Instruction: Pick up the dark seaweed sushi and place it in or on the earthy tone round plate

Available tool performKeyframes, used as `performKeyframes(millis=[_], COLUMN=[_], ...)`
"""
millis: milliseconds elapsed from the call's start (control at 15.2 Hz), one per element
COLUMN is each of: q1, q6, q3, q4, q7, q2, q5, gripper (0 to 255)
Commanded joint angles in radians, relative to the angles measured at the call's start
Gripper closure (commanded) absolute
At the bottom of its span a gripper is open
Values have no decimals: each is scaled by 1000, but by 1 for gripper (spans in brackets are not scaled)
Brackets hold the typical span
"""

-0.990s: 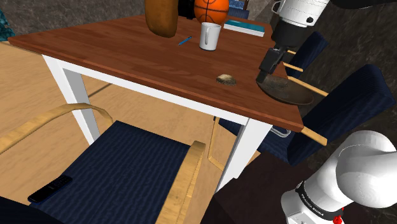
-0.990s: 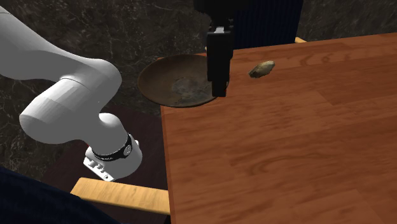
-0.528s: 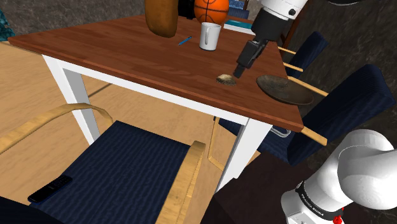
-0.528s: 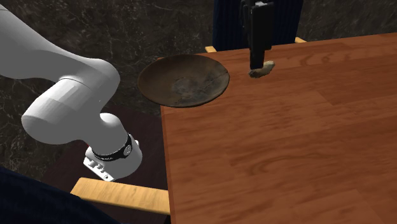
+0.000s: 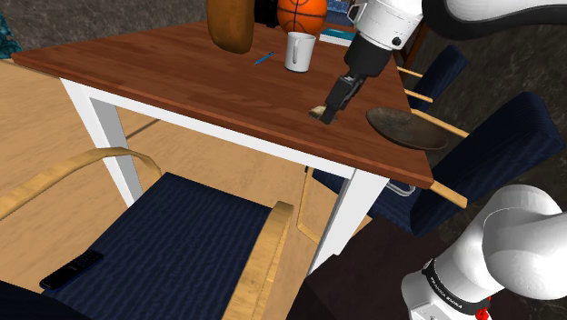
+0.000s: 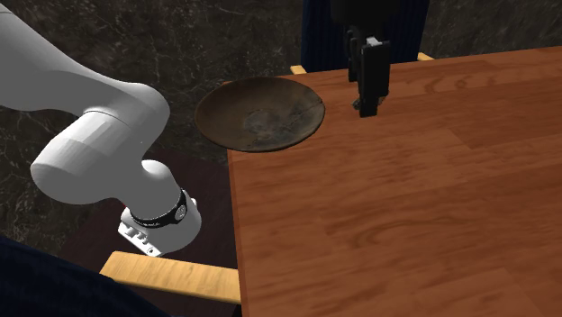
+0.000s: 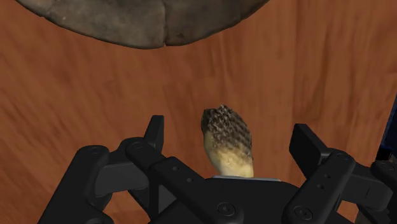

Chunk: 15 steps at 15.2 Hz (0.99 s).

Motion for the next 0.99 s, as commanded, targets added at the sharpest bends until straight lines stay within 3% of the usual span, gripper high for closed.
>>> performKeyframes(millis=[0,396,462,924], q1=[0,0,0,0], q6=[9,8,8,7], q3=[1,1,1,2], q4=[-8,-8,-8,-4], q7=[0,0,0,1], q2=[-1,-1,-1,2], q5=[1,1,1,1], gripper=[0,0,255,255])
